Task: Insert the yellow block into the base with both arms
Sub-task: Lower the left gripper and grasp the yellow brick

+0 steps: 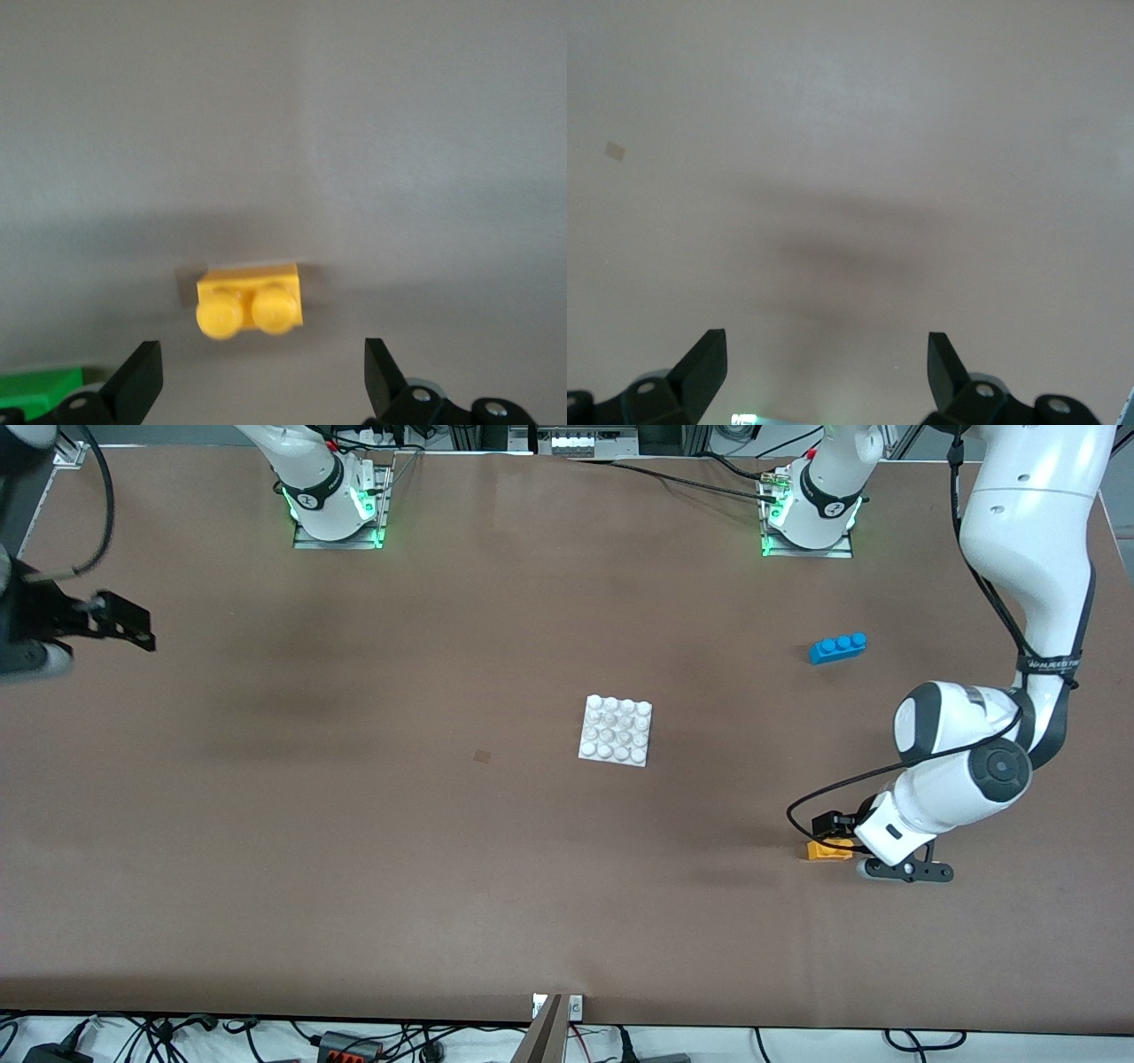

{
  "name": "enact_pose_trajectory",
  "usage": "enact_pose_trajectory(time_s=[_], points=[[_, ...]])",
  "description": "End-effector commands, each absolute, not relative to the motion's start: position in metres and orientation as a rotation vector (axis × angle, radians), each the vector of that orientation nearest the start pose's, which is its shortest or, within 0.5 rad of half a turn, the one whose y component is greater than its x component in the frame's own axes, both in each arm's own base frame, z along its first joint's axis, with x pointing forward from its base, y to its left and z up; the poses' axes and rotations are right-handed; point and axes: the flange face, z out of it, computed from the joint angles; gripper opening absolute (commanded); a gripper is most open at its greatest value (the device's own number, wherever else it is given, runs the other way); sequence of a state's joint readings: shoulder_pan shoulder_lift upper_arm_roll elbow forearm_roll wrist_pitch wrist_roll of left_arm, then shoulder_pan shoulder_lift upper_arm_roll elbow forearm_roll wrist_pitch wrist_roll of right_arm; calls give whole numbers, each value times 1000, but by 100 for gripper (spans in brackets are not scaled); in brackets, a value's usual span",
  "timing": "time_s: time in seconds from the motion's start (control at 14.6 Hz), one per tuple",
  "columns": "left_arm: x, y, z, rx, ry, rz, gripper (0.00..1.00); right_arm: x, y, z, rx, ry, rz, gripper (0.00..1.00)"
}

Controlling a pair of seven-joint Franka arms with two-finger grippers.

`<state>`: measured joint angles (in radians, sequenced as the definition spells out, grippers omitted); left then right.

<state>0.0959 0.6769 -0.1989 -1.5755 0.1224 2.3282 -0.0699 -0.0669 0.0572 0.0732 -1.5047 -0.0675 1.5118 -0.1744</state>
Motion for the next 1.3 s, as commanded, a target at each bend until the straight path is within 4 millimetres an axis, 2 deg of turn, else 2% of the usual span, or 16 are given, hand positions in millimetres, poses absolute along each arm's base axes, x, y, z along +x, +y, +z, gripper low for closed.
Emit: enact_pose_trajectory(time_s=[0.0, 0.27, 0.34, 0.69, 1.23], points=[[717, -52, 244, -3154, 137, -225, 100, 551, -27, 617, -3180, -215, 67, 100], [716, -50, 226, -3160, 130, -223, 100, 529, -47, 610, -3140, -136, 98, 100], [715, -51, 218, -3162, 131, -209, 100, 529, -50, 609, -3139, -133, 108, 100], [716, -45, 208, -3164, 126, -229, 100, 530, -47, 616, -3146, -150, 114, 100], [715, -41, 193, -3166, 125, -248, 100, 531, -48, 611, -3134, -146, 163, 100]])
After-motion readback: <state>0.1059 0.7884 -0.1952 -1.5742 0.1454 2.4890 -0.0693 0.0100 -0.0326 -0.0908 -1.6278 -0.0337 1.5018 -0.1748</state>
